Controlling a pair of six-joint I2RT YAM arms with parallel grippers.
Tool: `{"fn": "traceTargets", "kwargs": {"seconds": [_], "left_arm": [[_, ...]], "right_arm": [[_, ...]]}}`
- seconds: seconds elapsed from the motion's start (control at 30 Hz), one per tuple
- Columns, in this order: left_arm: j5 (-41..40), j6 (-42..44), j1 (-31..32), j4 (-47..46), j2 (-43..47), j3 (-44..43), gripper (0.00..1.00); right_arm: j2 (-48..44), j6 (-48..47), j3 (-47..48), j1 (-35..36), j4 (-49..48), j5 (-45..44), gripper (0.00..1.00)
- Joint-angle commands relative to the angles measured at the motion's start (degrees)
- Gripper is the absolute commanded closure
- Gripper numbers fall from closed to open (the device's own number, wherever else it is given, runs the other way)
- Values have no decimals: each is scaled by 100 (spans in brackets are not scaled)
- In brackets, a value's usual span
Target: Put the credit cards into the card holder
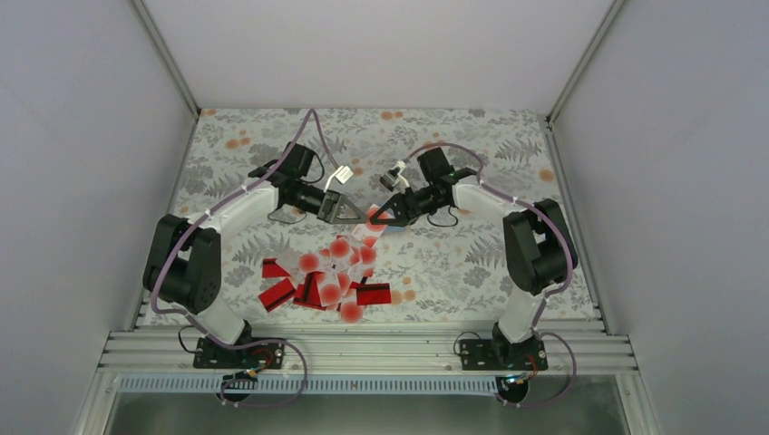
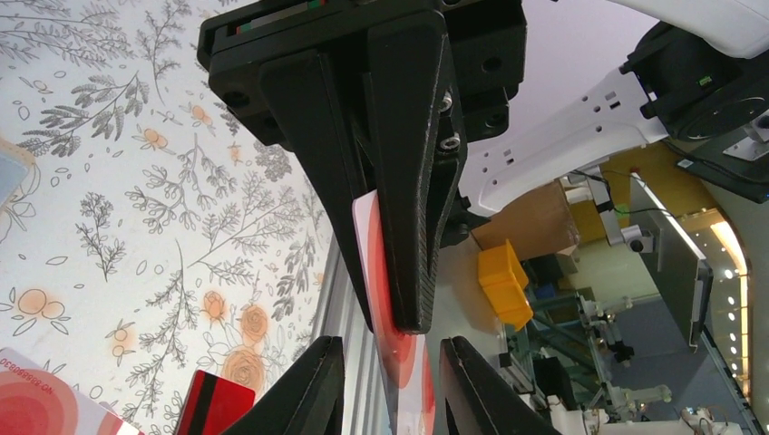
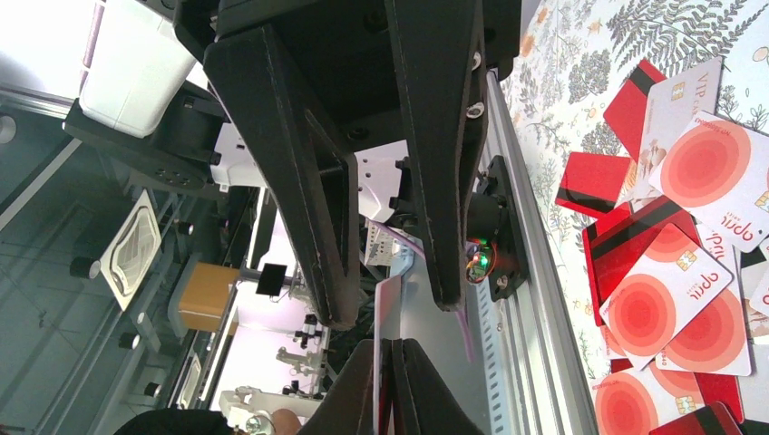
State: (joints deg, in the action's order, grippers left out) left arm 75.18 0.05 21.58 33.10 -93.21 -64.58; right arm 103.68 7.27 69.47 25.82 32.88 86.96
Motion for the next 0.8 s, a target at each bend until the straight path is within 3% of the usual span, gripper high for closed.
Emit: {"fn": "traceTargets", "kwargs": {"seconds": [0.0, 0.13, 0.27, 0.77], "left_arm": [[95, 212, 54, -6, -4, 46, 72], [89, 214, 95, -1, -29, 46, 73], [3, 224, 109, 33, -55, 28, 83], [-106, 61, 127, -74, -4, 114, 98]], "right_arm": [[118, -68, 165, 71, 78, 85, 96], [135, -50, 198, 80, 66, 84, 96], [161, -53, 202, 94, 66, 87, 96], [166, -95, 259, 123, 99, 103, 96]]}}
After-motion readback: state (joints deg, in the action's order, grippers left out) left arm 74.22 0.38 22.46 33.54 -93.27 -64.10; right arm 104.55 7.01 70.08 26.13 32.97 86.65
